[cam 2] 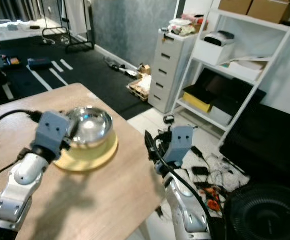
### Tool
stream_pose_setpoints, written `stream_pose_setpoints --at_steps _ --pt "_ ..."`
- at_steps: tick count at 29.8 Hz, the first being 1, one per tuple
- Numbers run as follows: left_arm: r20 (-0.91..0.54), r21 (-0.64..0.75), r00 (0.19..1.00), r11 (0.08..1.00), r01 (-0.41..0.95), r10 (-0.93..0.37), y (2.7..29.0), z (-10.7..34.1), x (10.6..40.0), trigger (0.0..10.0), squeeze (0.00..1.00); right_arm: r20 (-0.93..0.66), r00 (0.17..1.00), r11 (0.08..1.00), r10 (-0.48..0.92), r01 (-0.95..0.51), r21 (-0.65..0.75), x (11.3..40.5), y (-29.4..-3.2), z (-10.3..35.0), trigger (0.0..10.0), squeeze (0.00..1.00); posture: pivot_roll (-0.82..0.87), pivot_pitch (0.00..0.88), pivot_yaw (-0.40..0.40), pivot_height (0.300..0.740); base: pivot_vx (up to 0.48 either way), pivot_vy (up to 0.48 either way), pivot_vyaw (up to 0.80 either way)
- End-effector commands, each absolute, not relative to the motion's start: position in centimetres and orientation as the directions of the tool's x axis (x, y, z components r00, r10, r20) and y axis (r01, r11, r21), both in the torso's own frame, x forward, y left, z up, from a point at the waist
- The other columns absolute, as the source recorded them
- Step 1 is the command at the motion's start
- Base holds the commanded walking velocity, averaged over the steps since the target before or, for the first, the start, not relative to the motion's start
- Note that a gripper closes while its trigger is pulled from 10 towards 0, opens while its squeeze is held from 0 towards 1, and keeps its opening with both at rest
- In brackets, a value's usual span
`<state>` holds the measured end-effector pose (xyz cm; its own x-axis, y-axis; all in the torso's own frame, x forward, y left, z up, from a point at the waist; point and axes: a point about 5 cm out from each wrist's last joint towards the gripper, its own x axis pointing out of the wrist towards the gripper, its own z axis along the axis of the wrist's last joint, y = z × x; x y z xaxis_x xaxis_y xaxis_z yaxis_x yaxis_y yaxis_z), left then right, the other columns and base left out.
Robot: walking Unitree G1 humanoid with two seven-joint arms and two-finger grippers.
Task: Setting the table
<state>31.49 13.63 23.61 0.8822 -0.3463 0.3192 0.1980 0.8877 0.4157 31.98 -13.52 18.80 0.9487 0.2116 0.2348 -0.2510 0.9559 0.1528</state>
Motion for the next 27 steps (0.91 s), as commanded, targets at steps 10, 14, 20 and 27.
stream_pose_setpoints --at_steps 10,14,20,27 --pt "0.072 0.334 0.872 0.836 0.436 -0.483 17.4 22.9 30.6 10.0 0.00 0.207 0.951 0.954 0.230 -0.263 0.146 31.7 -14.1 18.3 10.0 0.00 0.14 0.063 0.034 0.740 0.000 0.000 0.00" --pt "-0.115 0.380 0.822 0.740 0.555 -0.558 20.1 22.4 29.8 10.0 0.00 0.202 0.952 0.954 0.231 -0.263 0.145 31.6 -14.2 18.3 10.0 0.00 0.14 0.067 0.035 0.740 0.000 0.000 0.00" --pt "-0.260 0.441 0.743 0.609 0.660 -0.617 22.8 22.9 30.0 10.0 0.00 0.194 0.952 0.953 0.236 -0.266 0.145 31.6 -14.2 18.1 10.0 0.00 0.16 0.079 0.026 0.740 0.000 0.000 0.00" --pt "-0.349 0.456 0.657 0.491 0.742 -0.668 24.1 23.8 31.7 10.0 0.00 0.187 0.951 0.950 0.247 -0.276 0.146 31.5 -14.0 18.0 10.0 0.00 0.15 0.098 0.025 0.740 0.000 0.000 0.00"
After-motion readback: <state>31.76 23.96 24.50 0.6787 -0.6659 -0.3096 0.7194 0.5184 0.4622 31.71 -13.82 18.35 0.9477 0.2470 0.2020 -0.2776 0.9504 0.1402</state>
